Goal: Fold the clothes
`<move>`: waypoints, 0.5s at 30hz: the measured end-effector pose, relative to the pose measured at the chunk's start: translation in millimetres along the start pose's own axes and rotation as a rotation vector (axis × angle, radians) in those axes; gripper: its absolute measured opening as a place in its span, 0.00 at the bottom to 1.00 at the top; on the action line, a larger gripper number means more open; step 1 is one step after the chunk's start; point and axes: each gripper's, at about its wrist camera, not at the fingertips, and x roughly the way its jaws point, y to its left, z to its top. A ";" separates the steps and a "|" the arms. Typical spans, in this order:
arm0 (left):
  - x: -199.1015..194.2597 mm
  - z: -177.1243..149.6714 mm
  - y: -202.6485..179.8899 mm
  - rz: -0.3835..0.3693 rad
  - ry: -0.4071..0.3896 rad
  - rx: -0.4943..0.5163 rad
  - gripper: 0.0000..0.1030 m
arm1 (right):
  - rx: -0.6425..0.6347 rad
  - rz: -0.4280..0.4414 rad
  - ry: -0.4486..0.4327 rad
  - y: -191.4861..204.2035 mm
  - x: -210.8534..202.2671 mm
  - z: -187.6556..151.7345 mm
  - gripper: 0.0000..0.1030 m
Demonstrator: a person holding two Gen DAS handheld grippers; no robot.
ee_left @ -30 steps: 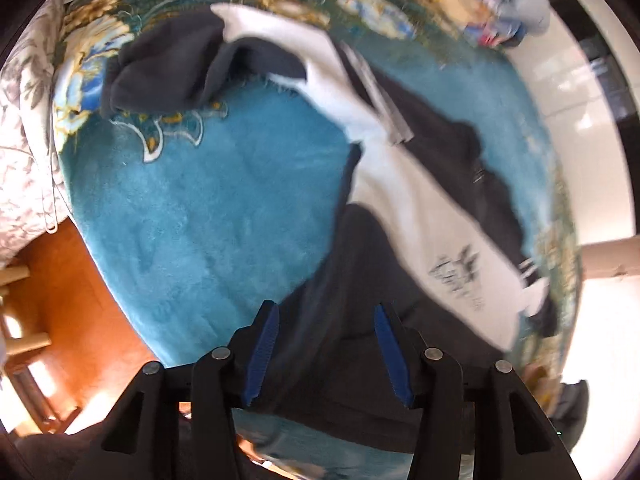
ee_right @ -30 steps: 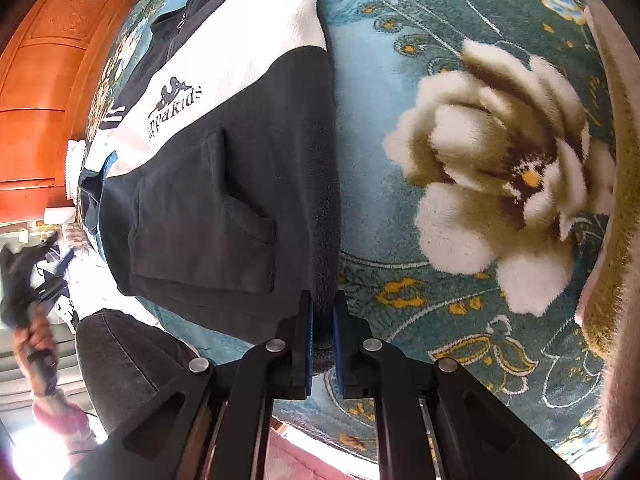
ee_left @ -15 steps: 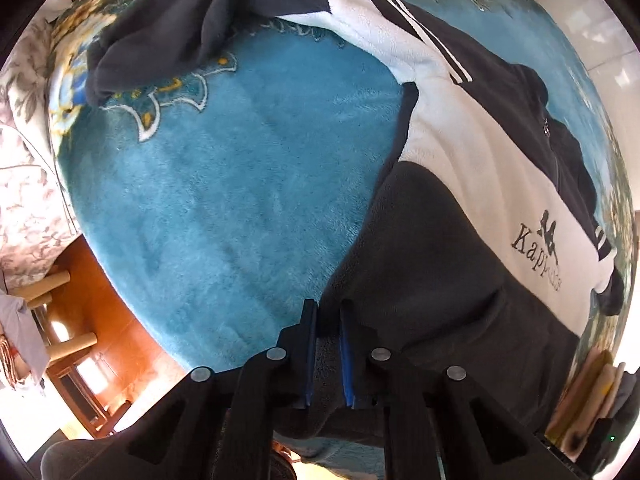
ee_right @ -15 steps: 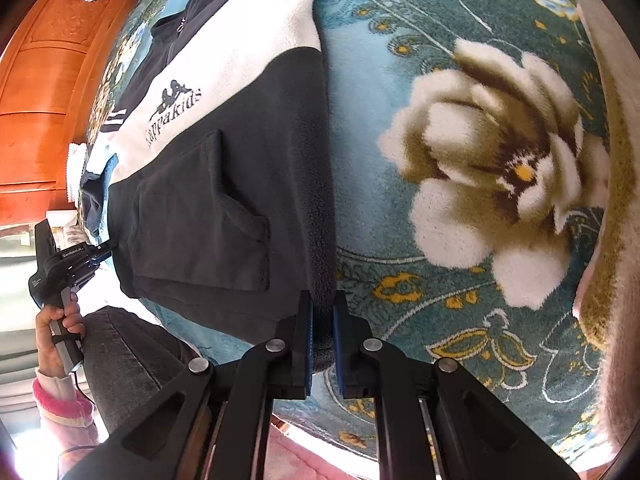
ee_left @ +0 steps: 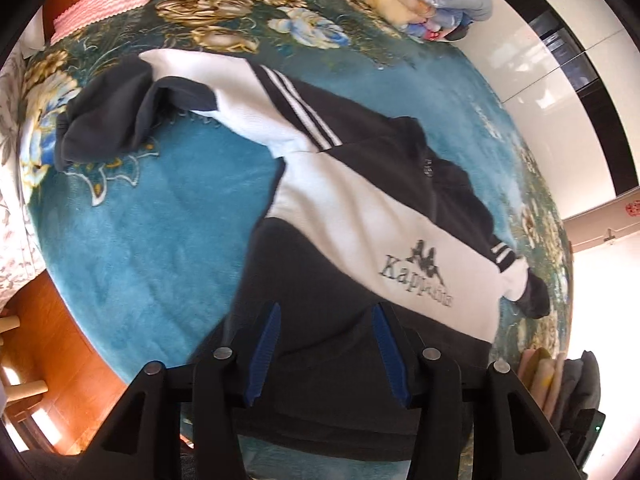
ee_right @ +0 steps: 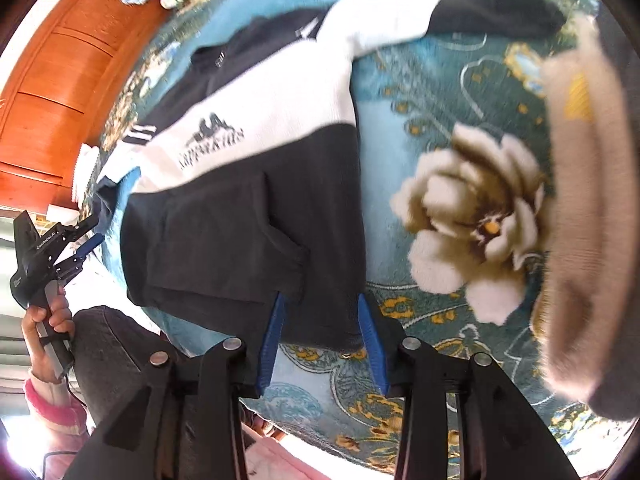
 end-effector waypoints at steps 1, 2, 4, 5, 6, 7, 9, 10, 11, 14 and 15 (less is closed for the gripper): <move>-1.2 -0.8 -5.3 -0.015 -0.004 -0.004 0.51 | 0.003 0.002 -0.017 0.4 -5.0 -1.8 0.39; -2.1 0.6 -10.4 -0.036 -0.013 -0.018 0.51 | 0.008 0.010 -0.032 0.6 -9.5 -4.0 0.39; -8.0 -0.3 -15.1 -0.103 -0.027 -0.055 0.51 | 0.017 0.027 -0.063 1.3 -17.9 -8.2 0.39; -11.1 -0.8 -17.2 -0.140 -0.031 -0.078 0.53 | 0.017 0.030 -0.076 3.0 -21.3 -9.6 0.39; -12.0 -1.8 -22.4 -0.166 -0.032 -0.094 0.54 | 0.015 0.035 -0.096 5.4 -25.9 -11.1 0.39; -12.6 -2.7 -27.5 -0.190 -0.032 -0.108 0.54 | 0.013 0.039 -0.116 7.7 -30.1 -12.3 0.39; -10.7 -2.2 -36.6 -0.207 -0.033 -0.115 0.54 | 0.015 0.052 -0.163 11.0 -40.5 -13.4 0.39; -10.1 -2.0 -40.2 -0.215 -0.027 -0.114 0.54 | 0.019 0.059 -0.181 12.2 -44.7 -12.7 0.39; -9.4 -1.8 -43.8 -0.222 -0.021 -0.114 0.54 | 0.026 0.068 -0.197 13.5 -48.4 -10.2 0.39; -7.9 -2.3 -46.3 -0.250 -0.005 -0.107 0.56 | 0.044 0.098 -0.246 18.9 -58.7 0.3 0.39; -7.5 -2.6 -46.0 -0.260 0.000 -0.104 0.57 | 0.045 0.107 -0.261 22.4 -61.0 5.5 0.39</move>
